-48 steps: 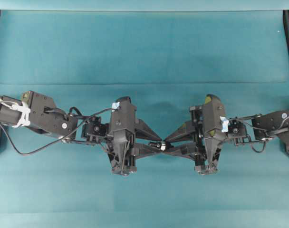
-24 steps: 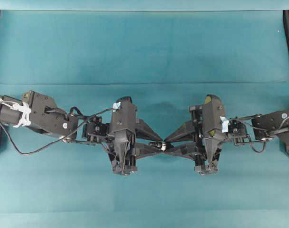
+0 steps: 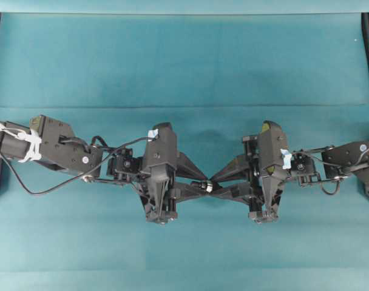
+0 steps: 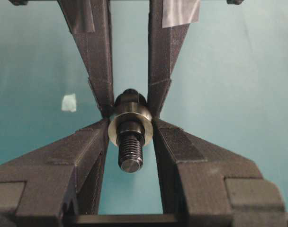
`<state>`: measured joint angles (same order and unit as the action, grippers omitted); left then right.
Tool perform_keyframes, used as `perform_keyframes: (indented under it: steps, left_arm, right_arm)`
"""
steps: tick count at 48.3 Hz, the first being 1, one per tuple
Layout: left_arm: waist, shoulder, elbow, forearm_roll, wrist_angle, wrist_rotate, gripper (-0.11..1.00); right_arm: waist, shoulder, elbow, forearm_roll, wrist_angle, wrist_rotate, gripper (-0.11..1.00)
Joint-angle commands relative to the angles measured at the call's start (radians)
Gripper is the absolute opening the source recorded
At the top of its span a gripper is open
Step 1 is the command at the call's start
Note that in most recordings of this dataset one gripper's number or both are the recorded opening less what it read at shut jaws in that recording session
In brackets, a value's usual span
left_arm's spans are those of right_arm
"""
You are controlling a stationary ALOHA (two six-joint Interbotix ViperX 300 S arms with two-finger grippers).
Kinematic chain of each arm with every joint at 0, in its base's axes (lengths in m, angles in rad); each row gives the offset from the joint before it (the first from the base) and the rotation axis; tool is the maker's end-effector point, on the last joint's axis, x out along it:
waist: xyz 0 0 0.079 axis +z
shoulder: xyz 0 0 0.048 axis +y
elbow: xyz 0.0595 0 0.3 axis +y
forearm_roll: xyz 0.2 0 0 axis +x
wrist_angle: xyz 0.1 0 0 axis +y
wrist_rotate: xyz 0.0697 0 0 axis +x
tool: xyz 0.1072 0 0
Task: Insert the washer onto the shaft with both hands.
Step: 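Open the left gripper to release the washer on the shaft, then withdraw the open left gripper leftward away from the shaft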
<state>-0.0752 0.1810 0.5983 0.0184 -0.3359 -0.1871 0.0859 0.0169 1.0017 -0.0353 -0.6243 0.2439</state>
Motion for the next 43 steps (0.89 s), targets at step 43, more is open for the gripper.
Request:
perform_keyframes:
  steps: [43]
  left_arm:
    - [-0.012,-0.268,0.1,0.003,0.256,0.02,0.82]
  right_arm:
    - [0.005,-0.009,-0.012,0.002,0.012,0.006,0.0]
